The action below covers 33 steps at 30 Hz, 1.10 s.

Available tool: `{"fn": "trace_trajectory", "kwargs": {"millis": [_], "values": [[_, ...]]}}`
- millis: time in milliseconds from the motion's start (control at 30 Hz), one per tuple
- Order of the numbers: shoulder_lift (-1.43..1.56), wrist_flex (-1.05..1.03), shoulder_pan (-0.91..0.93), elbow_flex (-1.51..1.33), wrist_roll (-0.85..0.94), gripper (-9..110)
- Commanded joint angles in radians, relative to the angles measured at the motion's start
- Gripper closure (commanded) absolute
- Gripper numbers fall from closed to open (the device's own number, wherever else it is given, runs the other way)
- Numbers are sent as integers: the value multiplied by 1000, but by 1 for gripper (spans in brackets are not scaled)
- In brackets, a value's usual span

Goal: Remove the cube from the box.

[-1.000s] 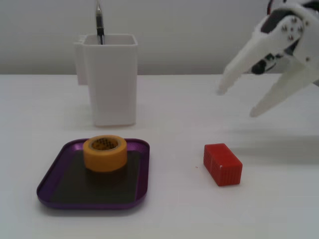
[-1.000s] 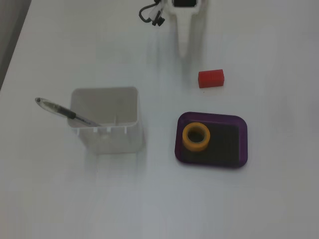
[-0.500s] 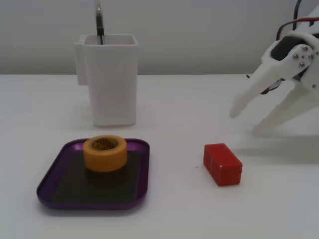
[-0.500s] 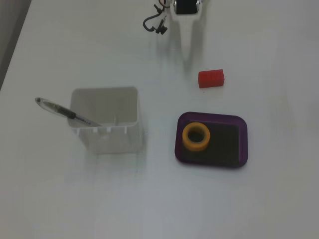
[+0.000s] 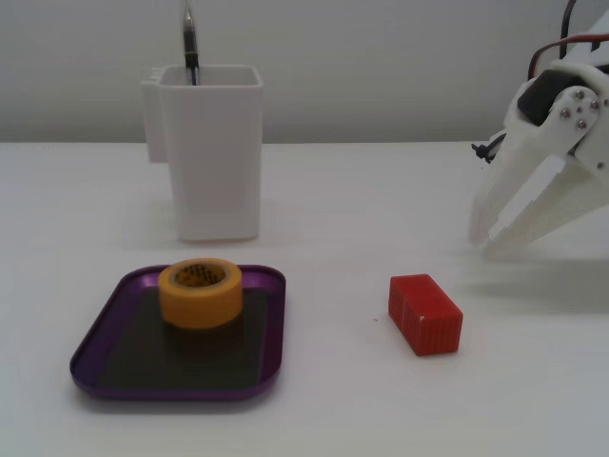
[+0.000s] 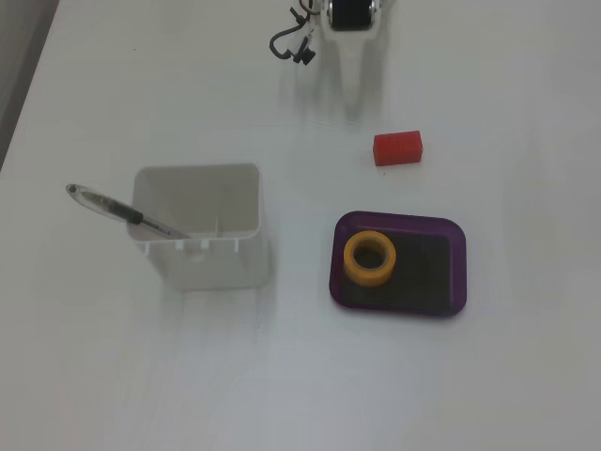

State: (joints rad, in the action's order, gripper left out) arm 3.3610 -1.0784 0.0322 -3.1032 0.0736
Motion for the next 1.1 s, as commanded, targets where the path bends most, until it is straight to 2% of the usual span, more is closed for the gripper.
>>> {"fn": "trace_trajectory", "kwargs": {"millis": [0,1067], "values": [[74,-25,-2,-15,-63,102],[74,-40,0,-8,-15,102]]}}
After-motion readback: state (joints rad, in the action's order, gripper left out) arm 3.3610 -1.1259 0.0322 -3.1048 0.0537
